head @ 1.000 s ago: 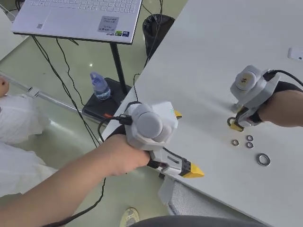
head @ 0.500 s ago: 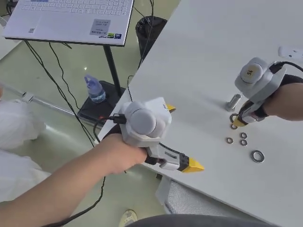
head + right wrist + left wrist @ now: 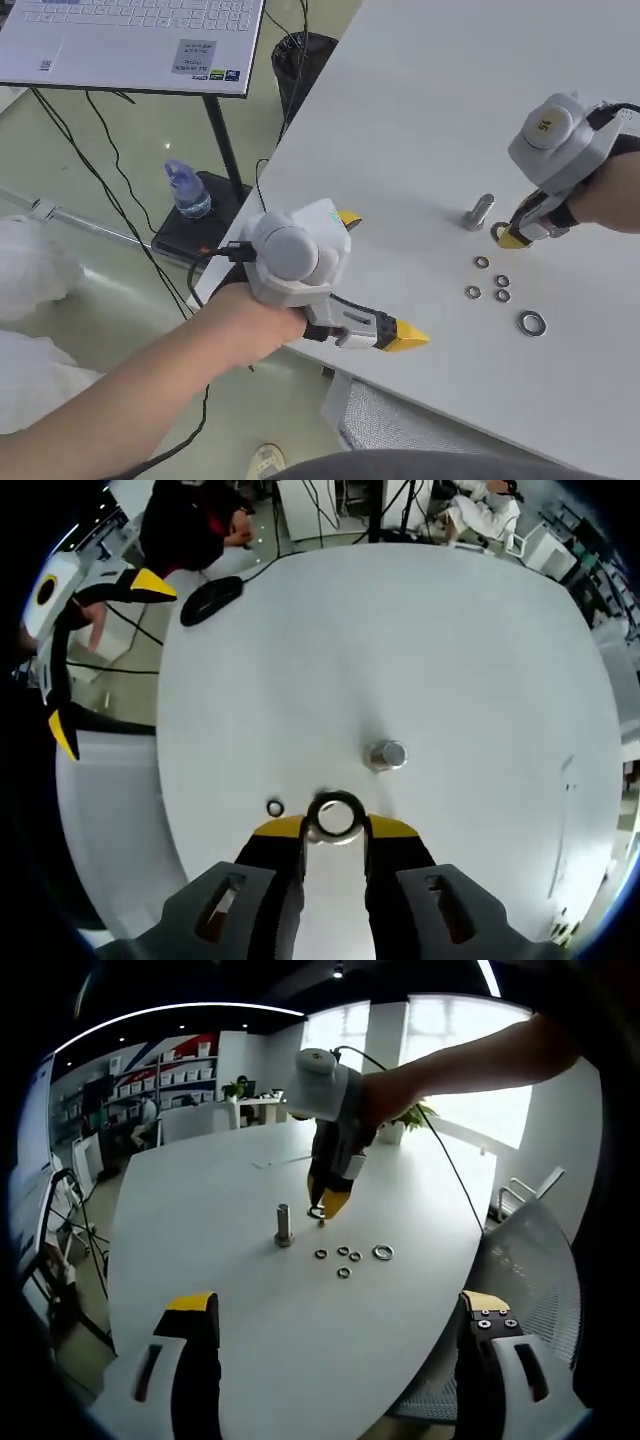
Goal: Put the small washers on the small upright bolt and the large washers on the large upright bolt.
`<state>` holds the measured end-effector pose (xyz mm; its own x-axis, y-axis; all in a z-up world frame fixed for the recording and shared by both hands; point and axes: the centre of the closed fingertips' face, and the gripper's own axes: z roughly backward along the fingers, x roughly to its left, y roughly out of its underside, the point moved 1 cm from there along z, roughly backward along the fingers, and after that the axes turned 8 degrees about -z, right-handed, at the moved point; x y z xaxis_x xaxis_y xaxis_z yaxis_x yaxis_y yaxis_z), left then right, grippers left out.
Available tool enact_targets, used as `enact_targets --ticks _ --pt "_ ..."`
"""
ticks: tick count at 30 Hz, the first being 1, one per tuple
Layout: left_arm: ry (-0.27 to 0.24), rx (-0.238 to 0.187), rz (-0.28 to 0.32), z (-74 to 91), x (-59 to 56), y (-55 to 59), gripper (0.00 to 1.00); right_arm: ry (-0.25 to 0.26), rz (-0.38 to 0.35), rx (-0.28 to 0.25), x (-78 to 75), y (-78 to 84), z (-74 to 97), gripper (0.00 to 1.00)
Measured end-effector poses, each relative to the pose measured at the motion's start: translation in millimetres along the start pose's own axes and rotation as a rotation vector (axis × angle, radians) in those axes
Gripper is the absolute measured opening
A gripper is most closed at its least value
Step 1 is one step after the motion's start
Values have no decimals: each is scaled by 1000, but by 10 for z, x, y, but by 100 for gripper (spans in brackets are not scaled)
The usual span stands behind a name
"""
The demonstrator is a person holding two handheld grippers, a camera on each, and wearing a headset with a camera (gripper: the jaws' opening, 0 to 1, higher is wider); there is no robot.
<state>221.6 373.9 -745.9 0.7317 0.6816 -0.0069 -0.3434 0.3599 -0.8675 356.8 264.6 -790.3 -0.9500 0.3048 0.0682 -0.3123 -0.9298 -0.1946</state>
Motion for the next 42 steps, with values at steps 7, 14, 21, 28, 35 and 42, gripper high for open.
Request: enact_targets --ticks 7,14,21,28,35,42 --pt "3 2 -1 -3 -18 -4 99 9 20 9 -84 -80 29 22" --pt "4 -1 2 -13 -3 8 99 23 30 -5 -231 -222 65 22" --pt "7 6 8 -19 -3 38 99 21 24 -9 -309 -317 -7 22" --pt "2 2 4 -11 -17 52 99 34 21 -9 -354 -353 -54 22" --pt "-6 3 13 -10 30 58 98 28 22 -3 -415 -402 -163 22" --pt "-3 12 24 -5 37 98 98 28 18 6 -434 -401 -210 22"
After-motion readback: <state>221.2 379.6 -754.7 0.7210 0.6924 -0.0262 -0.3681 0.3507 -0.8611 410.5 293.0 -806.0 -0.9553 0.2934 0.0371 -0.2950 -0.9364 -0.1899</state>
